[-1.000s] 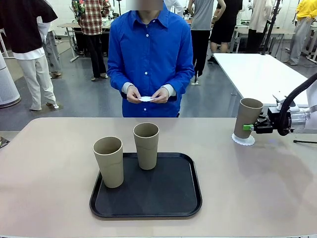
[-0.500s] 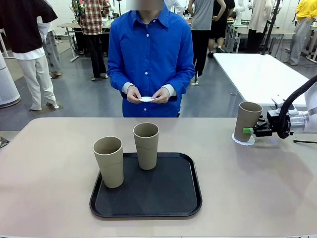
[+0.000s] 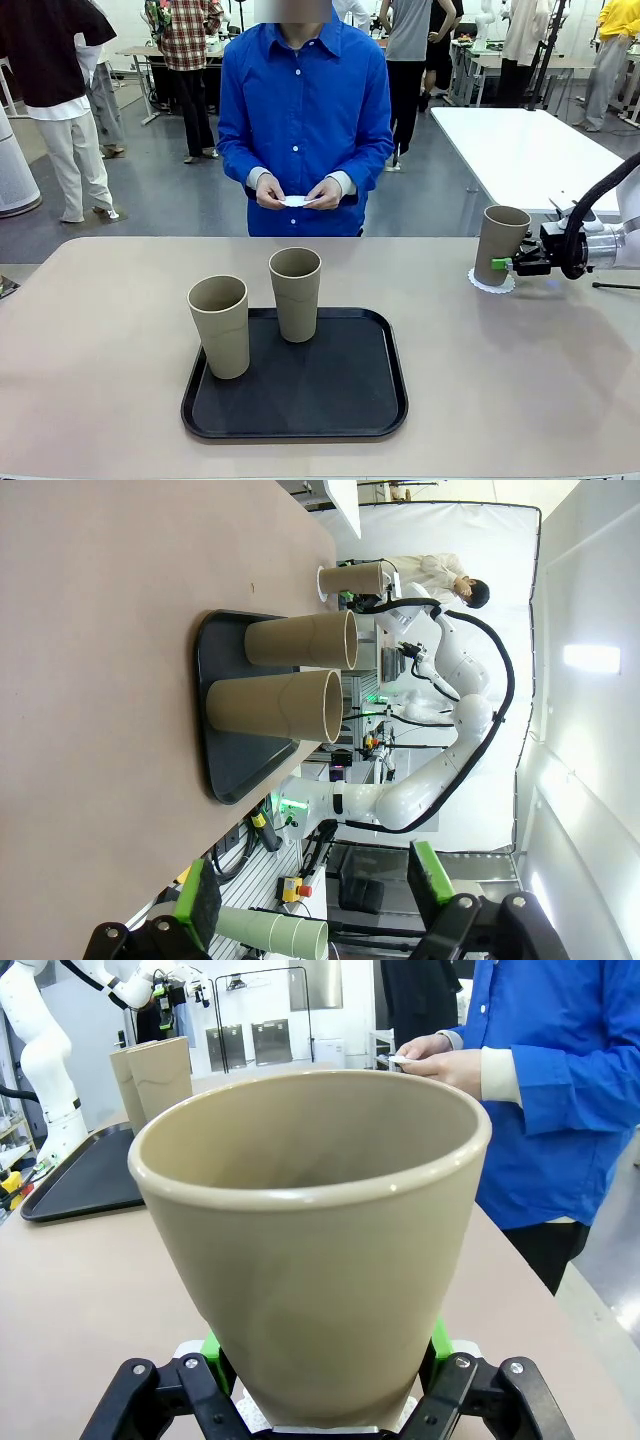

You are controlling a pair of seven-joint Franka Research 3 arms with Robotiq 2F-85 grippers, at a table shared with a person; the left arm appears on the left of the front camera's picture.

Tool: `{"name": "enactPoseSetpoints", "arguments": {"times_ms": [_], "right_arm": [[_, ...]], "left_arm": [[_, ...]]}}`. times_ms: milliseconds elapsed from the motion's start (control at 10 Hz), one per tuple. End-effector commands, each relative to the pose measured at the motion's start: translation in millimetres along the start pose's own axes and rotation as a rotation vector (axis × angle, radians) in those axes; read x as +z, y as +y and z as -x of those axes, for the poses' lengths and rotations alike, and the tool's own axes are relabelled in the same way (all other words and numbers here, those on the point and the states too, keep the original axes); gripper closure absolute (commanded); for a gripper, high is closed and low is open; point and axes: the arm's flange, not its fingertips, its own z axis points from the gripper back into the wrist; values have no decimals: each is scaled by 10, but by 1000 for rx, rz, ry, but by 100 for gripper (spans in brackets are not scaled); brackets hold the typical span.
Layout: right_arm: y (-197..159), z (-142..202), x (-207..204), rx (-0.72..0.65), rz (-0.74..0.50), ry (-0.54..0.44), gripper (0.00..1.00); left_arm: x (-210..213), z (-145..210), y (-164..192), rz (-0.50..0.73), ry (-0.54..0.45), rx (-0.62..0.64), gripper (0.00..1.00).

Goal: Place coasters on the table and set cups on them.
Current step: Pick up one Reusable plastic cup and place it on a coaster set by the human.

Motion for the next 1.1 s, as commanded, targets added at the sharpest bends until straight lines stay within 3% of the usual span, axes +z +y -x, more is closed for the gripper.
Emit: {"name": "enactPoseSetpoints", "arguments": {"times_ms": [0, 100, 200, 1000], "right_arm": [[-60, 51, 15, 2, -16, 26, 17], [-65, 54, 20, -7, -18, 27, 12], [-64, 56, 22, -10, -21, 27, 0], [-55, 38, 72, -9, -46, 31, 0]], "left_arm": [[16, 10, -14, 10, -1, -6, 0], [16, 10, -14, 10, -1, -6, 0], [16, 10, -14, 10, -1, -6, 0], [16, 10, -14, 10, -1, -6, 0]]}}
